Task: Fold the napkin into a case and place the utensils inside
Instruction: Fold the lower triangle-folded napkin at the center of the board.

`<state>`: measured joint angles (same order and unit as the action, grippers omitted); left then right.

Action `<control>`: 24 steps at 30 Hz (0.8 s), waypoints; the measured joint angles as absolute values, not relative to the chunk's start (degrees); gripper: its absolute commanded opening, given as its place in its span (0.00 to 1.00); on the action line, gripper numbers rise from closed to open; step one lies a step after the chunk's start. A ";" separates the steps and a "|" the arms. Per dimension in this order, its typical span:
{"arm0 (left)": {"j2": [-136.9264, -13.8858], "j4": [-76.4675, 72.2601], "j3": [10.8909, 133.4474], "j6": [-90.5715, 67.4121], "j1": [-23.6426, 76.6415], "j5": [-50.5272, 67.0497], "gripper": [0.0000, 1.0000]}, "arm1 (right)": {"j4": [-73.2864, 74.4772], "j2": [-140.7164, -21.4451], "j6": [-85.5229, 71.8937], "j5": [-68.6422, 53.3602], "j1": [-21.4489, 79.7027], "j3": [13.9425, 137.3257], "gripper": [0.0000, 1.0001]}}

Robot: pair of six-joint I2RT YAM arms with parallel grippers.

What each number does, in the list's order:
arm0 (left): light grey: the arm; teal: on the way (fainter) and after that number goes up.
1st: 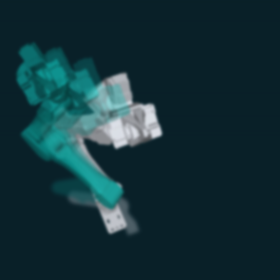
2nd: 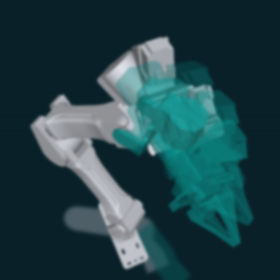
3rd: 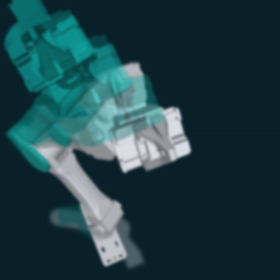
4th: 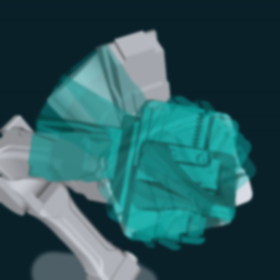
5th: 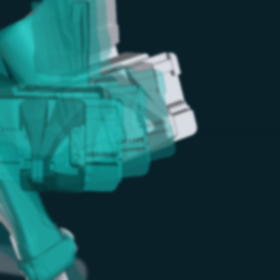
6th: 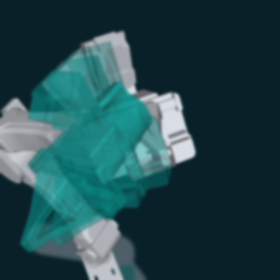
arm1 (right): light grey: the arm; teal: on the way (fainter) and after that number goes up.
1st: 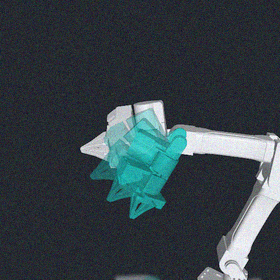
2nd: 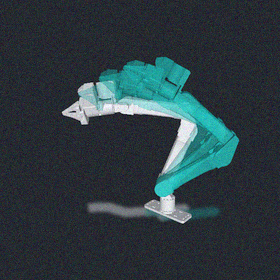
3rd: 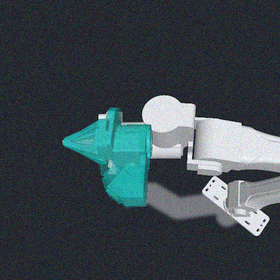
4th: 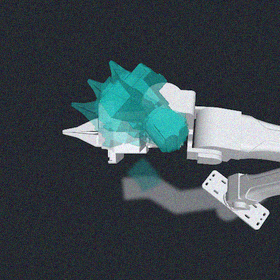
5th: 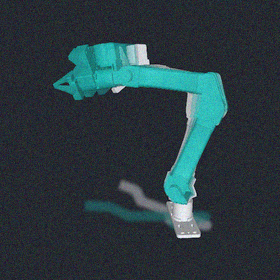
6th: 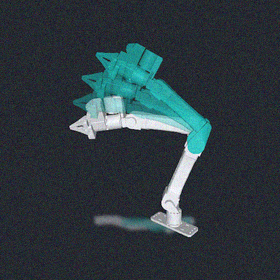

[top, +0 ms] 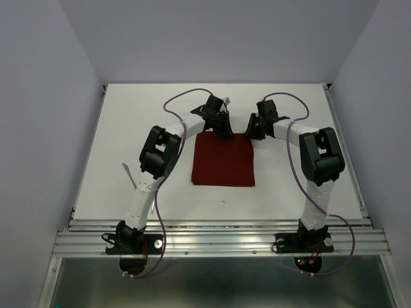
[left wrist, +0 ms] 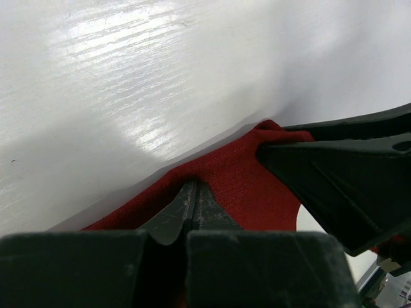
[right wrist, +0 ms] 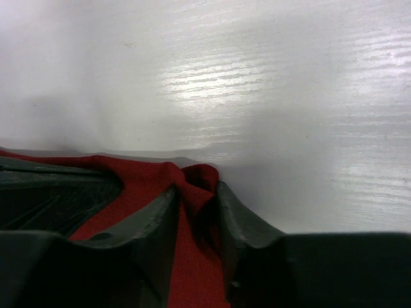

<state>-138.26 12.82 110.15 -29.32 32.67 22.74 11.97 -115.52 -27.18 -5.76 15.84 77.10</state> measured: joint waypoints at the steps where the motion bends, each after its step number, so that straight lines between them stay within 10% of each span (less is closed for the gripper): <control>1: -138.23 12.49 109.91 -29.43 32.64 22.87 0.00 | 11.84 -115.57 -27.42 -5.80 15.84 76.93 0.27; 24: -137.08 8.91 106.78 -29.54 32.51 23.09 0.00 | 13.19 -111.39 -30.52 -3.38 22.09 76.77 0.01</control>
